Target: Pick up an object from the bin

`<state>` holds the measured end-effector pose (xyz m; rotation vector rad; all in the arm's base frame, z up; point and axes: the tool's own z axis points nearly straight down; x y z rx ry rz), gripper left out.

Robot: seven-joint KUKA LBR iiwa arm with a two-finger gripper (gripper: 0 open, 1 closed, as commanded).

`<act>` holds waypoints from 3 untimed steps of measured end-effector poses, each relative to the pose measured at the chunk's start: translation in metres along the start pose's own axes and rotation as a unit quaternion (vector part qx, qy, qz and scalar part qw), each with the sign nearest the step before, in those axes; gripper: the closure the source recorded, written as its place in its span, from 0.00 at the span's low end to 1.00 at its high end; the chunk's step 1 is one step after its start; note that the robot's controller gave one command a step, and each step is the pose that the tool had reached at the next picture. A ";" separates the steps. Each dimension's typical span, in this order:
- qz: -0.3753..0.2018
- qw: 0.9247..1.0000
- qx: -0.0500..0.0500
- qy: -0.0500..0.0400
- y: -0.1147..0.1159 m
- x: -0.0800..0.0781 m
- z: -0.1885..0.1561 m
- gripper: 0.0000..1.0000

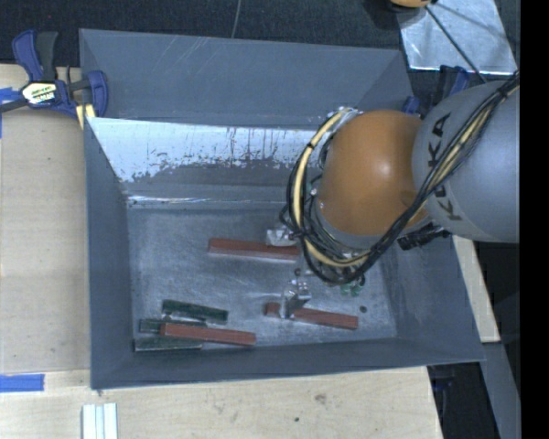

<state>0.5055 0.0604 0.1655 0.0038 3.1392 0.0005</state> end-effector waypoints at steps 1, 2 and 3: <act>0.000 1.000 0.000 0.000 0.000 0.000 0.000 0.00; -0.028 1.000 0.000 -0.014 -0.041 0.013 0.089 1.00; -0.028 1.000 0.000 -0.014 -0.041 0.013 0.089 1.00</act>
Offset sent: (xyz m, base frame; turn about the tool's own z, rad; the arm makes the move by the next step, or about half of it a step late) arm -0.0214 -0.0410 -0.0955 -0.0583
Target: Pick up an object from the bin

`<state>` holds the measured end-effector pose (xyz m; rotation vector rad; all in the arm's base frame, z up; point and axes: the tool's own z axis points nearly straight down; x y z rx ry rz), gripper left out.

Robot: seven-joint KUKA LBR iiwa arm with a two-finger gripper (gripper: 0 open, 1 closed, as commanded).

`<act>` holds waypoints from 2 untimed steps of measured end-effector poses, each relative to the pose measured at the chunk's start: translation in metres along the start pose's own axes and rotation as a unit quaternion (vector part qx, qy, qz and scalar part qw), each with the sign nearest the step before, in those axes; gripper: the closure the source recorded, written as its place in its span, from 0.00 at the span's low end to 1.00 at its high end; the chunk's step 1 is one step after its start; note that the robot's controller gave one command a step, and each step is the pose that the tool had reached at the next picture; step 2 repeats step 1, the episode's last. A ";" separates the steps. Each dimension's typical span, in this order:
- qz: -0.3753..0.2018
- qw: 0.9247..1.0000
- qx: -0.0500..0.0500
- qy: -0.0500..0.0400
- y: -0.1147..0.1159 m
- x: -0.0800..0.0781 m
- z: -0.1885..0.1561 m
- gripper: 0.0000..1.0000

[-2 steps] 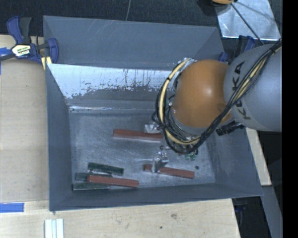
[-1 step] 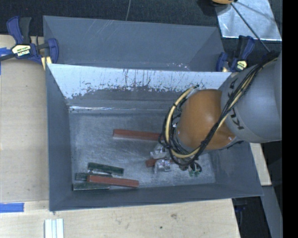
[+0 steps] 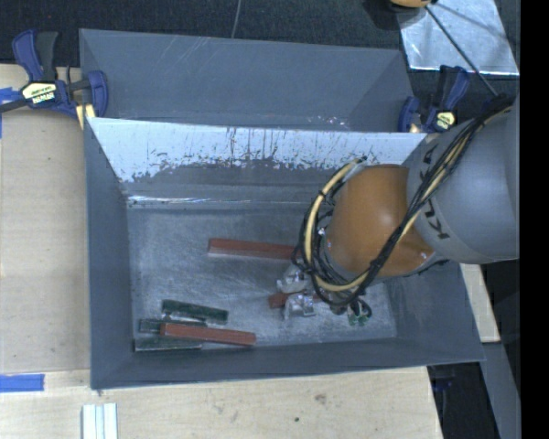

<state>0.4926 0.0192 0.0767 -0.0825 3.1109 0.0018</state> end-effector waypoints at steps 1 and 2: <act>-0.007 1.000 0.000 0.013 -0.023 -0.008 -0.131 1.00; -0.007 1.000 0.000 0.013 -0.023 -0.008 -0.131 1.00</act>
Offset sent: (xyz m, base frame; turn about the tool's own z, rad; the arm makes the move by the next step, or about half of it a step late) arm 0.0000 0.0000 0.0000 0.0000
